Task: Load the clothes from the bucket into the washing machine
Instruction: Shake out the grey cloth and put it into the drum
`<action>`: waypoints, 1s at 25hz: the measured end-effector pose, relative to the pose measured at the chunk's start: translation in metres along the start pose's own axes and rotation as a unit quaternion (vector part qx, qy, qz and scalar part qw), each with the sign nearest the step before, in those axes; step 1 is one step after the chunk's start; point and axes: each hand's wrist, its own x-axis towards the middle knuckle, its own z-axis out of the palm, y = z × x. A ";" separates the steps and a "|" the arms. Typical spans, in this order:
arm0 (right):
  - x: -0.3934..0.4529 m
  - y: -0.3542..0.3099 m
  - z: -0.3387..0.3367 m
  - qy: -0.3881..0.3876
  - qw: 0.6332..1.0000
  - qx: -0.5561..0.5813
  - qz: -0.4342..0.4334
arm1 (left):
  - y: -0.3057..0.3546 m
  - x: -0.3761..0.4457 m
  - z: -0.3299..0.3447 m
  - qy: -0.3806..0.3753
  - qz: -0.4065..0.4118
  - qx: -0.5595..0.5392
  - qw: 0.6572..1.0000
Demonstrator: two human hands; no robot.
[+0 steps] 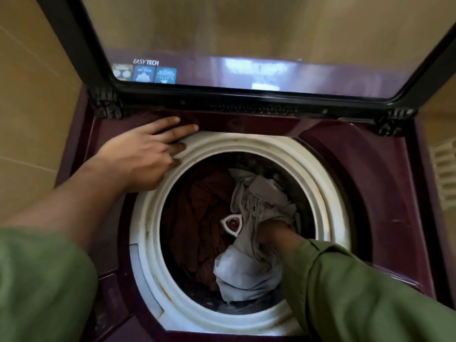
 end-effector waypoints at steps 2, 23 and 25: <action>-0.015 -0.014 -0.013 0.004 1.000 0.015 -0.001 | 0.002 -0.005 -0.003 0.024 0.004 0.038 0.999; -0.213 -0.052 -0.055 0.194 0.966 0.135 -0.102 | 0.011 0.001 0.014 0.047 -0.023 0.026 0.998; -0.231 -0.051 -0.042 0.192 0.963 0.155 -0.112 | 0.038 0.006 0.010 -0.012 -0.114 0.008 0.993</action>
